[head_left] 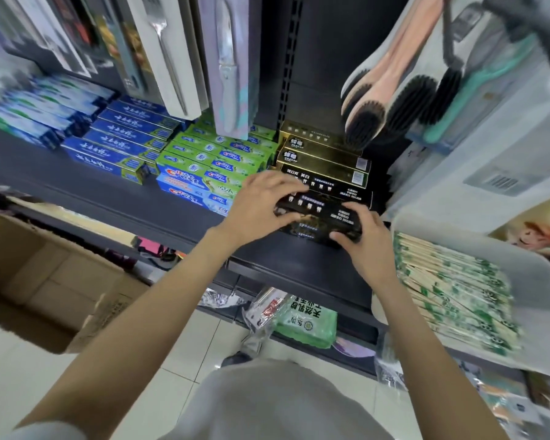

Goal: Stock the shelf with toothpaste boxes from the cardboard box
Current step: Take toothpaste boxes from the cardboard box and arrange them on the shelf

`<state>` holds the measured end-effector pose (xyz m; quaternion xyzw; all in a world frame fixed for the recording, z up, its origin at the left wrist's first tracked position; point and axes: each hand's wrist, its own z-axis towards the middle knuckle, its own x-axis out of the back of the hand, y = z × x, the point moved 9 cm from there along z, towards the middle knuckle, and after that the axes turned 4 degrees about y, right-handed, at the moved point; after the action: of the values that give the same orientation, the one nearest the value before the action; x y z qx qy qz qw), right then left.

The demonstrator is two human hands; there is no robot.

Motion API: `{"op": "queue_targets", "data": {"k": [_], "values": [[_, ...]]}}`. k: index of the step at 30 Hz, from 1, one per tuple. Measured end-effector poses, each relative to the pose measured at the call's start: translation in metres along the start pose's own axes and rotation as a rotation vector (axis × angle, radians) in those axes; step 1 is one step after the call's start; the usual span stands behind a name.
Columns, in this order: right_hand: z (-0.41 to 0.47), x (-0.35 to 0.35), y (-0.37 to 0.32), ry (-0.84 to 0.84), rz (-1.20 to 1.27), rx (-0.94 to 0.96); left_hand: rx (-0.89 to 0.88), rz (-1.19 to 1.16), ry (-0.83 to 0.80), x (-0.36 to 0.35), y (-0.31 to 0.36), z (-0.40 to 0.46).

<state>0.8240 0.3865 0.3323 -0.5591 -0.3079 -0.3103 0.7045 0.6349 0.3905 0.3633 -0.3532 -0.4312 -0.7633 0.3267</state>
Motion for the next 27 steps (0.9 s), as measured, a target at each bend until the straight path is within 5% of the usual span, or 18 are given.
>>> {"op": "queue_targets", "data": {"k": [4, 7, 15, 27], "values": [[0.001, 0.0, 0.026, 0.136, -0.059, -0.136, 0.502, -0.356, 0.097, -0.025, -0.048, -0.018], [-0.003, -0.005, 0.041, 0.166, 0.05, -0.271, 0.642, -0.517, 0.019, -0.051, -0.061, -0.035], [0.001, -0.038, 0.053, 0.092, 0.734, -0.527, 0.582, -0.589, -0.071, -0.065, -0.06, -0.026], [0.009, -0.057, 0.046, 0.173, 0.695, -0.475, 0.395, -0.58, -0.169, -0.075, -0.084, -0.004]]}}
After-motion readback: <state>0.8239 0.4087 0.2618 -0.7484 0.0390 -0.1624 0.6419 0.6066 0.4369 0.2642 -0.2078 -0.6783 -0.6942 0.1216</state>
